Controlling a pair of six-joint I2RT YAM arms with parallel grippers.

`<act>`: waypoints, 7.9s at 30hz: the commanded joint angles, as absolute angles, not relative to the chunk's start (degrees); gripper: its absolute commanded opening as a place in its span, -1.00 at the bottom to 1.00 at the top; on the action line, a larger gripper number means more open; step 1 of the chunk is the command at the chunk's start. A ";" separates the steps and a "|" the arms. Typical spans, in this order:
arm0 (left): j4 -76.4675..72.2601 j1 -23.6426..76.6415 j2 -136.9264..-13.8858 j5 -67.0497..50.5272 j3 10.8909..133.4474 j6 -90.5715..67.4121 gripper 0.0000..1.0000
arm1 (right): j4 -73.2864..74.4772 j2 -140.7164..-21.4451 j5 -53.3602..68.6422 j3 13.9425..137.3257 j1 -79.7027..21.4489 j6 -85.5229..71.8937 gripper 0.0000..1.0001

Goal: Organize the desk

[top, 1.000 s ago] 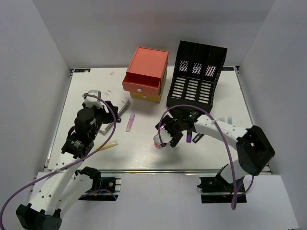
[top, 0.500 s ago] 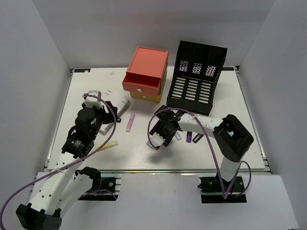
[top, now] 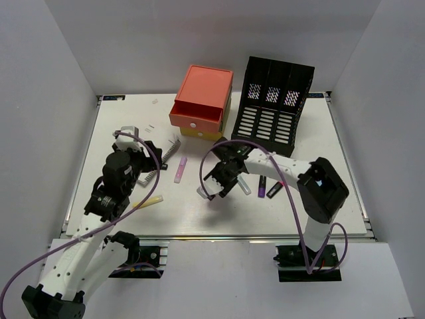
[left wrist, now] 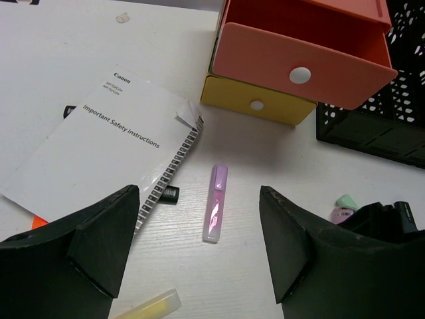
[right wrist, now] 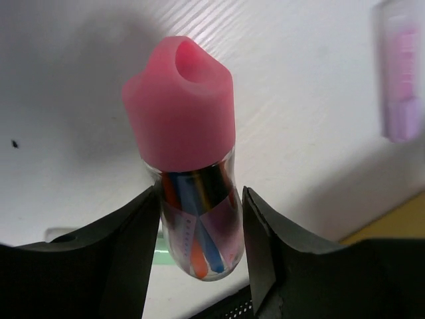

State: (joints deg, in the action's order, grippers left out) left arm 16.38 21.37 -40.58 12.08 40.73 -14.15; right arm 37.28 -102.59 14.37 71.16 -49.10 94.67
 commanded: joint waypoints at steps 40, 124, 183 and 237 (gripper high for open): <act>10.72 21.09 -32.78 8.70 36.65 -13.18 0.63 | 22.58 -115.31 1.39 119.88 -41.31 31.55 -0.97; 10.55 21.09 -32.25 8.17 36.30 -13.45 0.37 | 11.43 -121.11 -25.84 111.54 -45.35 43.50 -1.00; 5.54 22.68 -101.25 24.43 59.24 2.64 0.37 | 1.15 -63.54 56.69 50.01 -13.36 0.62 0.76; 2.20 24.25 -108.71 41.39 57.74 10.10 0.18 | -3.34 -61.87 63.37 47.90 -8.44 -3.43 0.76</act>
